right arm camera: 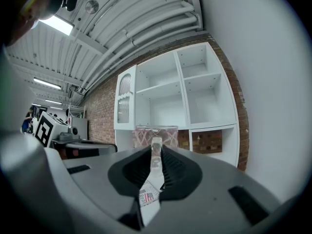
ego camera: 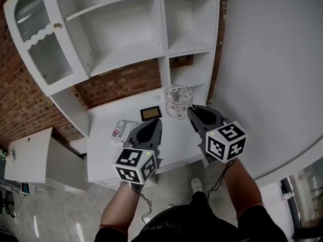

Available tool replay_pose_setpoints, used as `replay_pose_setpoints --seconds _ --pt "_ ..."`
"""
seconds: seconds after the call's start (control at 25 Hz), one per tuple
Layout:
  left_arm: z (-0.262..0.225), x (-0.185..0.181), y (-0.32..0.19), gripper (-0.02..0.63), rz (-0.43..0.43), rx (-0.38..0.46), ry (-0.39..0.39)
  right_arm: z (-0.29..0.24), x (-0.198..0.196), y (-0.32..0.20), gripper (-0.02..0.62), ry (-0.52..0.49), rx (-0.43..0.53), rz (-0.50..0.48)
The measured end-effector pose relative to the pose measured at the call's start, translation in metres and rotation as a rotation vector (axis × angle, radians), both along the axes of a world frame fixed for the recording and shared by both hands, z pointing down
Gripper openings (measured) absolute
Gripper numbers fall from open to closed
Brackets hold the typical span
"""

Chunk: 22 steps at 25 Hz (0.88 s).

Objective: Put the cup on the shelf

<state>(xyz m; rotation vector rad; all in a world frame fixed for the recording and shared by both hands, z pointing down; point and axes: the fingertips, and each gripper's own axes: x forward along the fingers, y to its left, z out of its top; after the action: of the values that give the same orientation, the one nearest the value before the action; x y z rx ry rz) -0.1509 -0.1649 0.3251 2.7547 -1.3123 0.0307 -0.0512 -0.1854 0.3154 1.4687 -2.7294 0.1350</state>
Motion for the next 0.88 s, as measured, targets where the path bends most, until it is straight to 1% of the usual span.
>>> replay_pose_setpoints --seconds 0.32,0.56,0.88 --pt "-0.004 0.023 -0.036 0.006 -0.007 0.001 -0.002 -0.007 0.019 -0.040 0.037 0.004 0.005 -0.019" --pt "-0.009 0.055 -0.084 0.006 -0.023 0.004 -0.004 -0.014 0.045 -0.091 0.037 0.016 0.009 -0.045" --pt "-0.014 0.103 -0.154 0.006 -0.017 0.016 -0.018 -0.029 0.084 -0.165 0.037 0.020 0.038 -0.064"
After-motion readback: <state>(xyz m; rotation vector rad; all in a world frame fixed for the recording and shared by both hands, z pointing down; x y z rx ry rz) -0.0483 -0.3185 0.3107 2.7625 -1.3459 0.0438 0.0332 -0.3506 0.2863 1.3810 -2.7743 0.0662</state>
